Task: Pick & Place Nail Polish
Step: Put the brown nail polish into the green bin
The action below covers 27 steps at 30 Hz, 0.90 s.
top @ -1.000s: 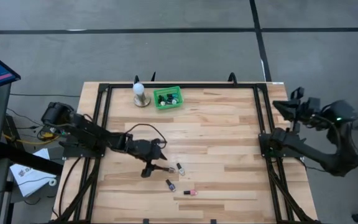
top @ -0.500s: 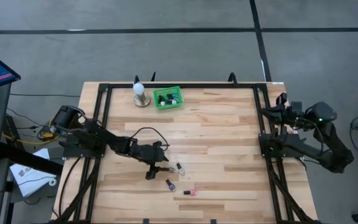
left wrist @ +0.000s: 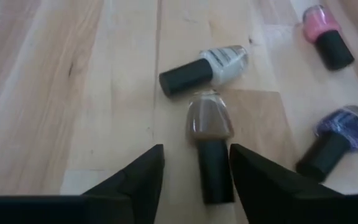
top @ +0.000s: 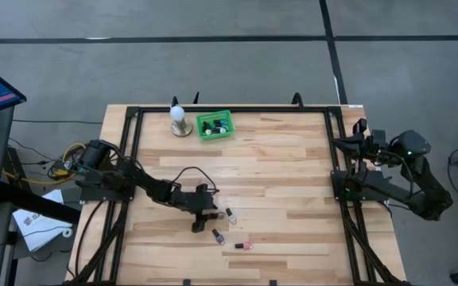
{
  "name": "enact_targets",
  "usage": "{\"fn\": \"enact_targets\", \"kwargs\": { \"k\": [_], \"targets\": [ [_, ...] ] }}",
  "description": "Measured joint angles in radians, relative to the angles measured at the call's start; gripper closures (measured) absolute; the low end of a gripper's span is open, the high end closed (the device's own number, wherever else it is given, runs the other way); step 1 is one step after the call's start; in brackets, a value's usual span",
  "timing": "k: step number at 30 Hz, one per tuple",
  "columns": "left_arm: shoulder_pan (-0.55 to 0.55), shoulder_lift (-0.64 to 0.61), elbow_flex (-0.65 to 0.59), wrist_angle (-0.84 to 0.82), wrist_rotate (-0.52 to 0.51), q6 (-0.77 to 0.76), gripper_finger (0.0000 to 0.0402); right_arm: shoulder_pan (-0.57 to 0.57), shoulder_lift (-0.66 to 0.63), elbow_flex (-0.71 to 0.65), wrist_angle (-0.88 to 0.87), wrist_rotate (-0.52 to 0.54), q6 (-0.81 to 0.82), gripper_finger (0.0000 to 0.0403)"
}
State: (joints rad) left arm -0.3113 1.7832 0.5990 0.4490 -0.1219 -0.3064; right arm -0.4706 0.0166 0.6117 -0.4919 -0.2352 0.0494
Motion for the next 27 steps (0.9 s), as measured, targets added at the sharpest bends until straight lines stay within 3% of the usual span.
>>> {"fn": "enact_targets", "kwargs": {
  "k": [11, 18, 22, 27],
  "targets": [
    [-0.008, 0.013, 0.0, -0.011, -0.021, -0.018, 0.035, 0.0, -0.003, 0.0, -0.054, -0.002, -0.006, 0.0402],
    [0.0, 0.014, -0.001, -0.015, -0.01, -0.048, 0.0351, 0.01, -0.011, -0.014, -0.105, -0.069, 0.082, 0.0403],
    [0.0, 0.015, -0.002, -0.016, -0.013, -0.047, 0.0337, 0.019, -0.011, -0.175, 0.049, -0.156, 0.229, 0.0403],
    [0.0, 0.015, -0.003, -0.016, -0.014, -0.051, 0.0347, 0.059, -0.011, -0.431, 0.556, -0.163, 0.397, 0.0403]
  ]
}}
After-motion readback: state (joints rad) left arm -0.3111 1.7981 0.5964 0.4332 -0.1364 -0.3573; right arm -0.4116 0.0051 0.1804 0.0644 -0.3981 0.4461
